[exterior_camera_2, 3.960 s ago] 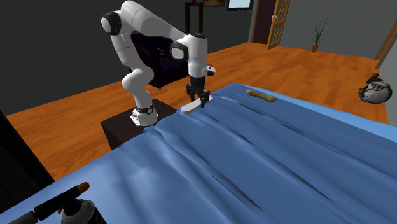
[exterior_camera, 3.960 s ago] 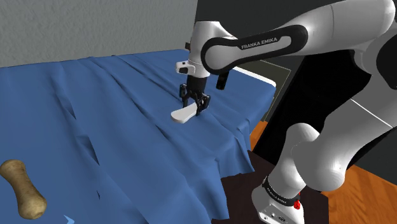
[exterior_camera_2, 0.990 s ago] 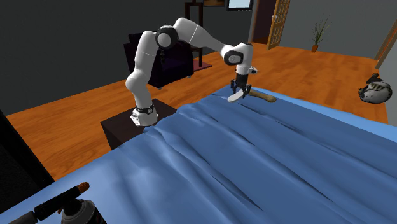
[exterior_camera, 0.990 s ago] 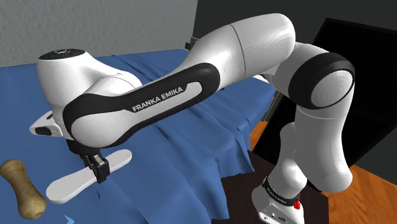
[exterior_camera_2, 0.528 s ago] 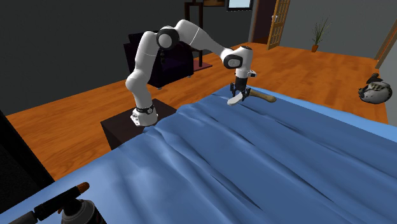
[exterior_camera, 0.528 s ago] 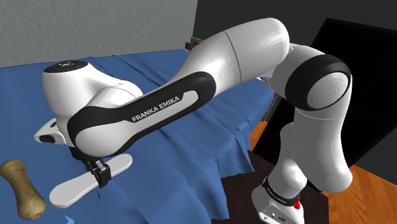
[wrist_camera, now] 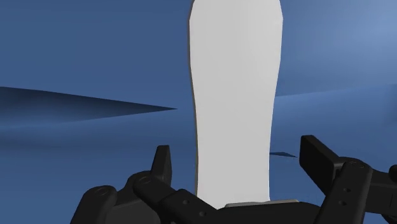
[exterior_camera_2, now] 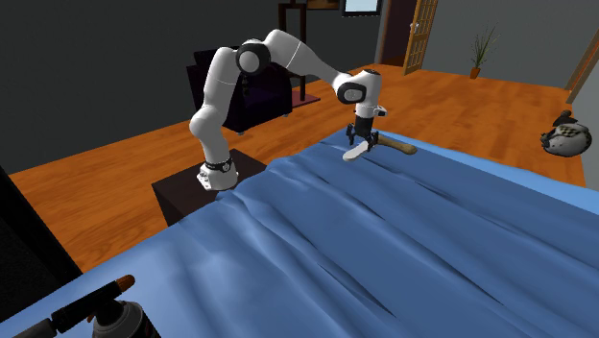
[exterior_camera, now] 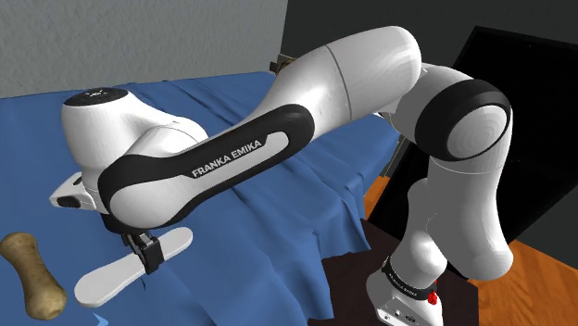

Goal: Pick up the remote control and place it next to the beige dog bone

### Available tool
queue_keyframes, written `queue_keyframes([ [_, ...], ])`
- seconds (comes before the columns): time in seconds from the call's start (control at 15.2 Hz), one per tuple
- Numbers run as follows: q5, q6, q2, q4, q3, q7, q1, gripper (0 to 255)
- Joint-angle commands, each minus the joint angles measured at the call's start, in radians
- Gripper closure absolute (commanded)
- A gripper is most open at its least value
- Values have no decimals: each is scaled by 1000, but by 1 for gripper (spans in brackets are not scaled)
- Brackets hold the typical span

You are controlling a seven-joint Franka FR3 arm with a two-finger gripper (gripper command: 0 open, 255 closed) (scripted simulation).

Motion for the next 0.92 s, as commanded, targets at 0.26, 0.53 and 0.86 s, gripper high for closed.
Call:
queue_keyframes([
  [0.26,1,-85,-38,47,0,-1,-1,0],
  [0.53,2,-108,-46,62,0,-1,-2,0],
  [0.86,2,-107,-46,62,0,-1,-2,0],
])
